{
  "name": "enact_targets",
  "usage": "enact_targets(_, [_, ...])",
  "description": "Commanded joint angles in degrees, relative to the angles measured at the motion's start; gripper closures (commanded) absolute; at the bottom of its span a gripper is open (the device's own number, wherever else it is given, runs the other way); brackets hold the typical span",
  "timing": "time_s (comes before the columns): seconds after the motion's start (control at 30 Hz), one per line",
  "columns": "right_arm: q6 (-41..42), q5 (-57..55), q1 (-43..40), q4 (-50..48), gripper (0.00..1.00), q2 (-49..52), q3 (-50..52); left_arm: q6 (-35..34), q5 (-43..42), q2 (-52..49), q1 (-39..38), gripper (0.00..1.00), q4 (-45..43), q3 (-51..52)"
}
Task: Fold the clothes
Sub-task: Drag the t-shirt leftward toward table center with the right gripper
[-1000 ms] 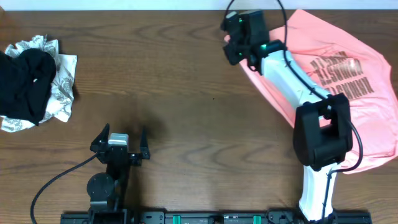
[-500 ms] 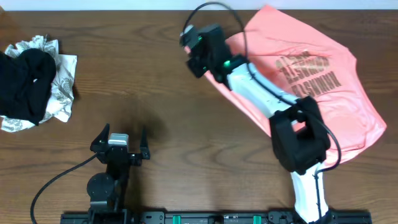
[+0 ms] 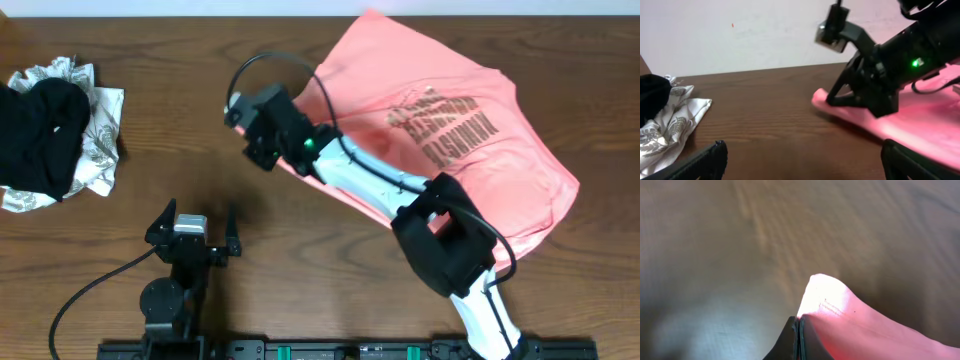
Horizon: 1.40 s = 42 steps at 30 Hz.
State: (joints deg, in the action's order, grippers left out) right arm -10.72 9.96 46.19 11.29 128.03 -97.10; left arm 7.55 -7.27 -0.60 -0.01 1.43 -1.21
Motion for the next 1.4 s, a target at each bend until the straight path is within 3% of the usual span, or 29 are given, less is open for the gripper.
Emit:
enact_targets(0.0, [1.1,1.2,2.6,0.0,0.99,1.3,-0.4,0.3,-0.6,0.4,0.3,0.02,1.9,1.0])
enact_targets(0.6, [3.5,1.5,8.1,0.2,0.99,2.6,-0.4,0.3,-0.6,0.4,0.3,0.02,1.9,1.0])
enact_targets(0.7, [3.5,1.5,8.1,-0.9,0.84,2.6,-0.4,0.3,-0.6,0.4,0.3,0.02,1.9,1.0])
enact_targets(0.8, [3.8,1.4,7.6,-3.0,0.56,2.5,-0.4,0.4,-0.6,0.4,0.3,0.02,1.9,1.0])
enact_targets(0.83, [4.2,1.4,7.3,-3.6,0.52,2.3,-0.4,0.4,-0.6,0.4,0.3,0.02,1.9,1.0])
enact_targets(1.0, [7.3,1.4,4.2,-4.6,0.48,-0.5,-0.4,0.3,-0.6,0.4,0.3,0.02,1.9,1.0])
enact_targets(1.13, [11.6,-1.3,0.1,0.5,0.5,-5.1,-0.4,0.3,-0.6,0.4,0.3,0.02,1.9,1.0])
enact_targets(1.37, [22.4,-17.3,-9.7,23.9,0.51,-16.3,-0.4,0.3,-0.6,0.4,0.3,0.02,1.9,1.0])
